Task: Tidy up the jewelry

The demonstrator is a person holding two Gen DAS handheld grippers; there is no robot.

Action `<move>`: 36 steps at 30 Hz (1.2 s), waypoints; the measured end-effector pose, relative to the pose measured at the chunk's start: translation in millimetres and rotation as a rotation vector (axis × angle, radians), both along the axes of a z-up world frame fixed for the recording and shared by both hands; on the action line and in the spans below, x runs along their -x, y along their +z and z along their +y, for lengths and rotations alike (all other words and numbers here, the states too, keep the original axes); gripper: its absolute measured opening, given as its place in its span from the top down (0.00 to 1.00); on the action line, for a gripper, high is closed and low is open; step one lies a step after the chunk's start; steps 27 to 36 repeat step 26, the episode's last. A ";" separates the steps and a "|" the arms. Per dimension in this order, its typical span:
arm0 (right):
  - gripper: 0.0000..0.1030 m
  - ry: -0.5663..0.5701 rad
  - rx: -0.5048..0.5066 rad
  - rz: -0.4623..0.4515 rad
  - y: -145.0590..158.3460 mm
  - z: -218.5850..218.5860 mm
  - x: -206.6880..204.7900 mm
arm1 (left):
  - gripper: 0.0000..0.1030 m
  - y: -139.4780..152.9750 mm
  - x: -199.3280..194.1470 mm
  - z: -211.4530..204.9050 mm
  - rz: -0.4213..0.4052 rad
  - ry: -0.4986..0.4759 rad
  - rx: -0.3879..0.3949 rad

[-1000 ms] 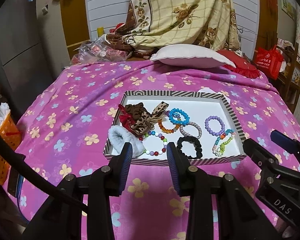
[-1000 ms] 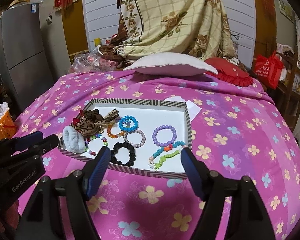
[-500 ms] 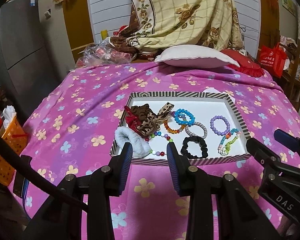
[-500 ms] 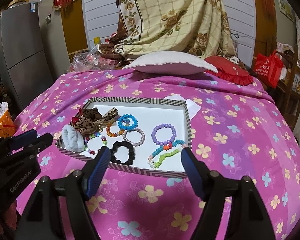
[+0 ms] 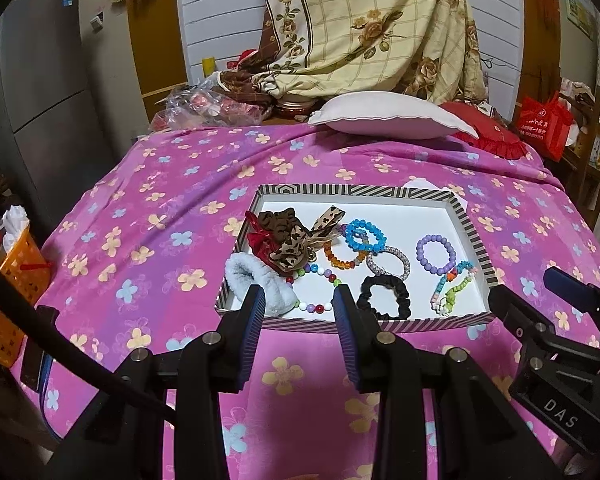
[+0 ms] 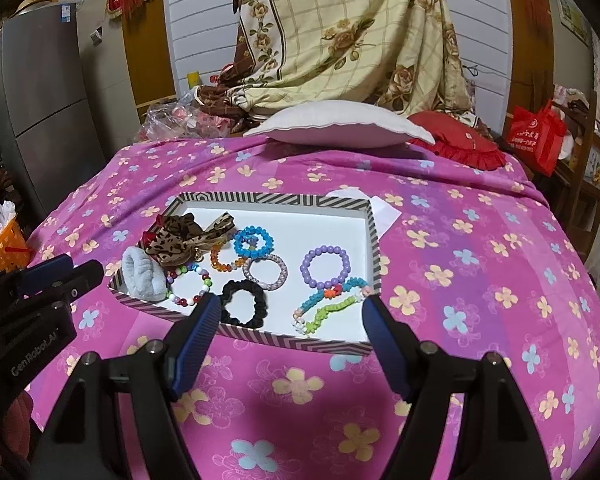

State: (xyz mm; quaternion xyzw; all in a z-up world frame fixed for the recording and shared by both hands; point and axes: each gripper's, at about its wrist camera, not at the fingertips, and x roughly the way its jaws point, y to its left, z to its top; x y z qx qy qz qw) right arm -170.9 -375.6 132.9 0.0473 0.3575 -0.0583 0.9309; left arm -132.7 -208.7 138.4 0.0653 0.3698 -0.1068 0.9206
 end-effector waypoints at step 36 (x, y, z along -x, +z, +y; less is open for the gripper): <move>0.26 -0.007 -0.016 0.029 -19.1 -10.6 -7.5 | 0.75 -18.0 -9.8 -0.9 0.040 -0.013 0.043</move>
